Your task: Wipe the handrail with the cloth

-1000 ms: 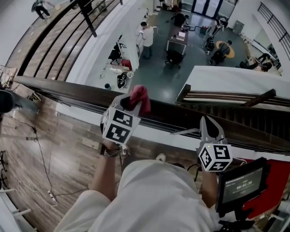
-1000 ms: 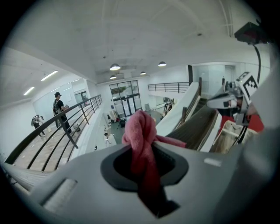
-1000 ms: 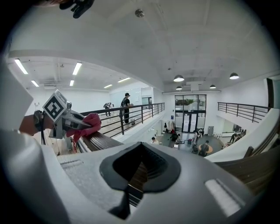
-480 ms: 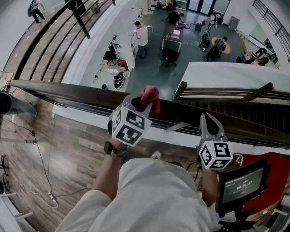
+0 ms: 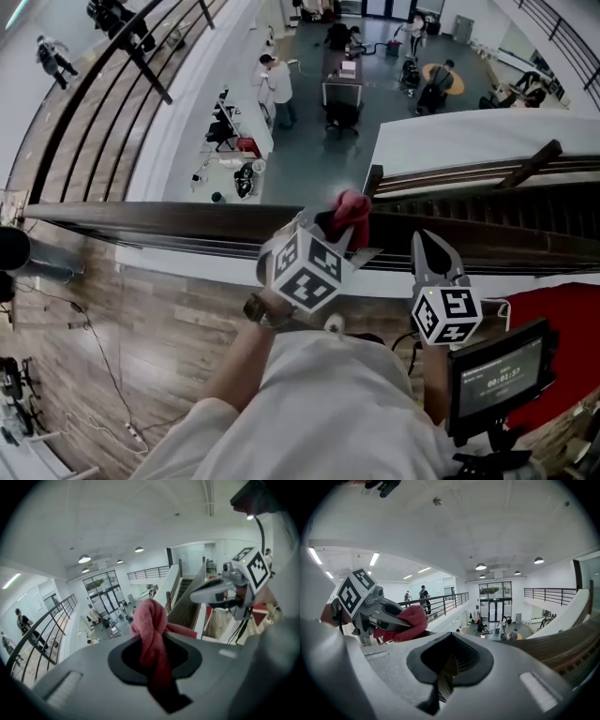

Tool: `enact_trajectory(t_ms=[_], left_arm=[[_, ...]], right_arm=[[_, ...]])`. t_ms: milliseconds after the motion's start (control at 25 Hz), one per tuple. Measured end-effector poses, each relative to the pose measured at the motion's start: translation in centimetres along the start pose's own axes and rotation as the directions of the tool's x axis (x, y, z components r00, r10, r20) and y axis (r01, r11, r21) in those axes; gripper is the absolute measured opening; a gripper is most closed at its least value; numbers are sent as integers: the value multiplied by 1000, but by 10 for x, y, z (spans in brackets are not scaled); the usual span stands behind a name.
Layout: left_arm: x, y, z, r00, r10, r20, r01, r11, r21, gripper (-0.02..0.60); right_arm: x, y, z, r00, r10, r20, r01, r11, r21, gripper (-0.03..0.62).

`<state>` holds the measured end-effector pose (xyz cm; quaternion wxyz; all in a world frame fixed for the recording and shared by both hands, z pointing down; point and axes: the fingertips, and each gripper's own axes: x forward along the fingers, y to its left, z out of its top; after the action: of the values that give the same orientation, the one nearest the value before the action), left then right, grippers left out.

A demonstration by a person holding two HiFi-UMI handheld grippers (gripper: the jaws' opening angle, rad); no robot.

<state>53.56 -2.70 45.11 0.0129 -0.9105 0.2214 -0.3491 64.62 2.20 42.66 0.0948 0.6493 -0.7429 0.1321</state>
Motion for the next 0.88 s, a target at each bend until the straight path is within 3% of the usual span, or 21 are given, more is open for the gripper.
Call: enact_trajectory(t_ms=[240,520,720,880], left_arm=[[8,-17,12,998,-64,21,63,996,57,77],[7,-35,16,989,-139,58,134,988,74,77],[2,-48,17,962,-263,68,256,962,97,77],[2,-71,12,949,-314,44,308,945,107,75]], right_arm=[[-5,-3,-3,999,-35,0,35,999,12,3],[-8,-8,-8,998,-55,-15,56,998,21,3],[-8,-8,-7,998,-56,-14,57,998,19,3],[-9,-7,-7,998,-54,-24,54,998,18,3]])
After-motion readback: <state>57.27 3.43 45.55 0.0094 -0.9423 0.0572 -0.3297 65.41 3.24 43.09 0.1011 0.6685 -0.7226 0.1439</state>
